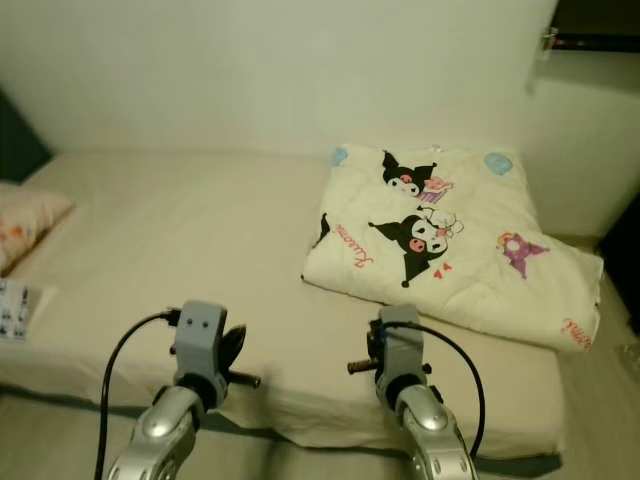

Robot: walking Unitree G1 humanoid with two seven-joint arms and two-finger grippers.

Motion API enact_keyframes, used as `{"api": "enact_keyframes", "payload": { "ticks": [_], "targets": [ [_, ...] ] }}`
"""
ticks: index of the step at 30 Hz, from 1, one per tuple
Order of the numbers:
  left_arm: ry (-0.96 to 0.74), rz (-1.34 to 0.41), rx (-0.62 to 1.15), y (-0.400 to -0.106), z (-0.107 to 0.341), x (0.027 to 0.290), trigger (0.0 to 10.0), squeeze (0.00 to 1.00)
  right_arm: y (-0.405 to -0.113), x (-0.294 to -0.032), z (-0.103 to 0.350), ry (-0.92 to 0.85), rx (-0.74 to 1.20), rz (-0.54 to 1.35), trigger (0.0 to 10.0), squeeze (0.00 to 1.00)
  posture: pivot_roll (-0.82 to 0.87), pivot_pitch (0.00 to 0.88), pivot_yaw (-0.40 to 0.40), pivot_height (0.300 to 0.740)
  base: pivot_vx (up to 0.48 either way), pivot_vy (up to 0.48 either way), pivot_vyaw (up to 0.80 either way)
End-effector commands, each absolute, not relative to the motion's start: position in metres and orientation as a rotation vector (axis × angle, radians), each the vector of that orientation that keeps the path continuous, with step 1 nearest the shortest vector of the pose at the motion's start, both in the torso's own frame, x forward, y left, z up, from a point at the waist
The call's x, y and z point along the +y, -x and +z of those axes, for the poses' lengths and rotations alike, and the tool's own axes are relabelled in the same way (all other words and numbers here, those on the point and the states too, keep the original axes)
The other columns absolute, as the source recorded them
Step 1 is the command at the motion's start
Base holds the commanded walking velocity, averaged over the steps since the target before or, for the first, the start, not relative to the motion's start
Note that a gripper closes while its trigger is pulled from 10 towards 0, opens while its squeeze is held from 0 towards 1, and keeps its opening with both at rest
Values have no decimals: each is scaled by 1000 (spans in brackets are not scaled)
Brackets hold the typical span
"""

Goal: Clean up the room

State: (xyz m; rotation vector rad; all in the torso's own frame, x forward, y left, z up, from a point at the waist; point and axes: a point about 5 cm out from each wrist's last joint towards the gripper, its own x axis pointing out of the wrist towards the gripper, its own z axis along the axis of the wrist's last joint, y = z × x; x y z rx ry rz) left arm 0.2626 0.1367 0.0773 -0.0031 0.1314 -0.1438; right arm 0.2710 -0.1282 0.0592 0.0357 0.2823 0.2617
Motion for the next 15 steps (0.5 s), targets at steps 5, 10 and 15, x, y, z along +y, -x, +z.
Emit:
{"api": "enact_keyframes", "payload": {
  "ticks": [5, 10, 15],
  "targets": [
    [-7, -141, 172, -259, 69, 138, 10000, 0, -267, -126, 56, -57, 296, 270, 10000, 0, -75, 125, 12, 740, 0, -480, 133],
    [-8, -141, 171, -259, 69, 138, 10000, 0, -268, -126, 56, -59, 297, 270, 10000, 0, -77, 123, 11, 740, 0, -480, 0],
    [-10, -143, 169, -260, 69, 137, 10000, 0, -268, -125, 57, -63, 293, 274, 10000, 0, -78, 120, 9, 740, 0, -480, 0]
  ]
}}
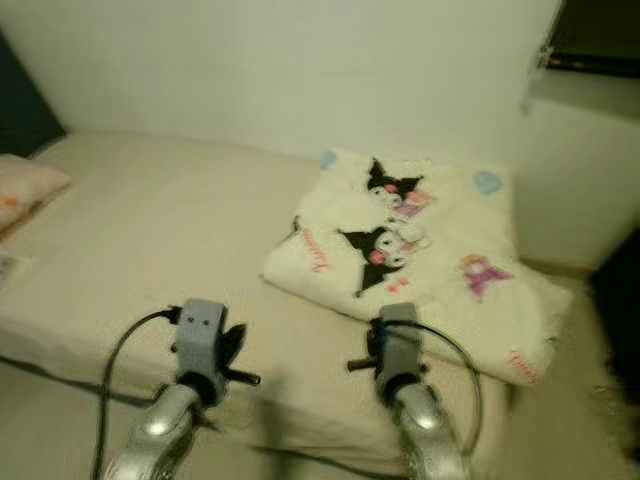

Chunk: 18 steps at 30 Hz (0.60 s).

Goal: Clean up the room

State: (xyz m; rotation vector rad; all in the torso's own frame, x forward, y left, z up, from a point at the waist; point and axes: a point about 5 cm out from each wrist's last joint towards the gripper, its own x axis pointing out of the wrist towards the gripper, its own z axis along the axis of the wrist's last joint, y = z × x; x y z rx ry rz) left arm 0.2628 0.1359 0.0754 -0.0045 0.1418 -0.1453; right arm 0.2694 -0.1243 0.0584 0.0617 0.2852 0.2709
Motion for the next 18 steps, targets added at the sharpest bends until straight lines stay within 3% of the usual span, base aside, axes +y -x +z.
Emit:
{"api": "enact_keyframes", "payload": {
  "ticks": [1, 16, 18],
  "targets": [
    [-10, -144, 169, -260, 69, 137, 10000, 0, -269, -125, 58, -65, 292, 274, 10000, 0, -78, 119, 9, 740, 0, -480, 0],
    [-9, -139, 167, -260, 70, 137, 10000, 0, -268, -122, 58, -41, 298, 309, 10000, 0, -79, 120, 4, 740, 0, -480, 0],
    [-9, -139, 167, -260, 69, 137, 10000, 0, -267, -121, 58, -36, 299, 322, 10000, 0, -79, 120, 4, 740, 0, -480, 800]
  ]
}}
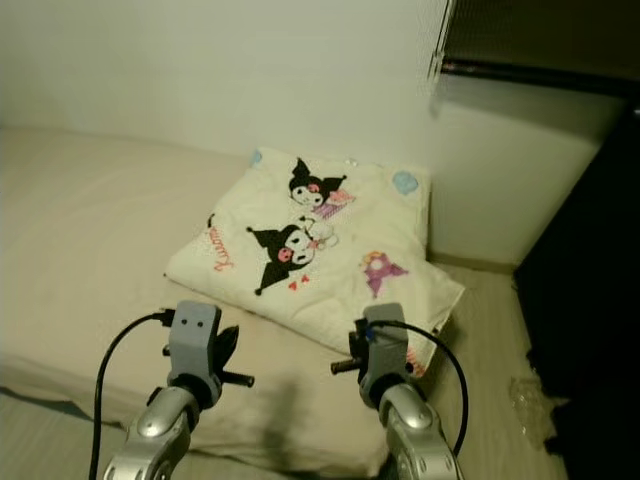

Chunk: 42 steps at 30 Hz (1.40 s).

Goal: Clean up the room

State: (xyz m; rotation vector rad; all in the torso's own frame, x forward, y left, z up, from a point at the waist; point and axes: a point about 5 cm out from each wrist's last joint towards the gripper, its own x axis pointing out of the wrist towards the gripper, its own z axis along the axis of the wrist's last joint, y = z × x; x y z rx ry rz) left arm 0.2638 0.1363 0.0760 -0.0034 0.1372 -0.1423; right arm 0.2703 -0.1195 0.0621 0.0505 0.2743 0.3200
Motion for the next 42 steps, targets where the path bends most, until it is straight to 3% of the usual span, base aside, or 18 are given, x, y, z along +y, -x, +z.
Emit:
{"api": "enact_keyframes", "payload": {
  "ticks": [1, 20, 31, 42],
  "targets": [
    [-10, -139, 167, -259, 69, 138, 10000, 0, -267, -120, 58, -32, 300, 330, 10000, 0, -79, 120, 4, 740, 0, -480, 800],
    [-15, -107, 168, -259, 69, 141, 10000, 0, -265, -114, 60, 0, 296, 390, 10000, 0, -81, 125, 0, 740, 0, -480, 800],
    [5, -60, 165, -261, 71, 148, 10000, 0, -261, -104, 60, -30, 294, 459, 10000, 0, -79, 126, 3, 740, 0, 386, 135],
    [-9, -79, 155, -259, 71, 146, 10000, 0, -259, -104, 58, -3, 300, 476, 10000, 0, -78, 126, 7, 740, 0, 0, 0]
  ]
}}
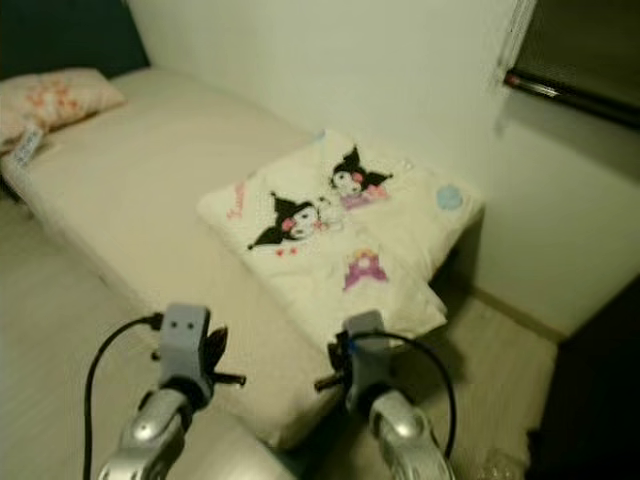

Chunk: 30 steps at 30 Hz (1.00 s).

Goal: Clean up the room

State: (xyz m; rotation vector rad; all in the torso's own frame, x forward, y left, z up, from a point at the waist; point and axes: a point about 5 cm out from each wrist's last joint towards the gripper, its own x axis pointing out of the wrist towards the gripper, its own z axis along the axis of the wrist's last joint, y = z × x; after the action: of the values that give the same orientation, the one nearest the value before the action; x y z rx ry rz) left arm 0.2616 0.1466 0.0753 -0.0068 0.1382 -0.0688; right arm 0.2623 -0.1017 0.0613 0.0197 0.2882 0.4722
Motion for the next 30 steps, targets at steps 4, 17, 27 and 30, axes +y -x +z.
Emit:
{"api": "enact_keyframes", "payload": {
  "ticks": [4, 17, 27, 30],
  "targets": [
    [-6, -85, 155, -259, 71, 144, 10000, 0, -259, -104, 57, 6, 304, 476, 10000, 0, -78, 125, 8, 740, 0, 0, 466],
    [31, -88, 167, -257, 70, 142, 10000, 0, -258, -100, 61, -7, 274, 511, 10000, 0, -79, 126, 15, 740, 0, 0, 800],
    [5, -118, 208, -254, 64, 138, 10000, 0, -256, -100, 63, -15, 267, 526, 10000, 0, -86, 124, 24, 740, 0, 0, 800],
    [-5, -132, 209, -255, 64, 137, 10000, 0, -257, -105, 63, -11, 267, 517, 10000, 0, -90, 120, 27, 740, 0, 0, 800]
  ]
}}
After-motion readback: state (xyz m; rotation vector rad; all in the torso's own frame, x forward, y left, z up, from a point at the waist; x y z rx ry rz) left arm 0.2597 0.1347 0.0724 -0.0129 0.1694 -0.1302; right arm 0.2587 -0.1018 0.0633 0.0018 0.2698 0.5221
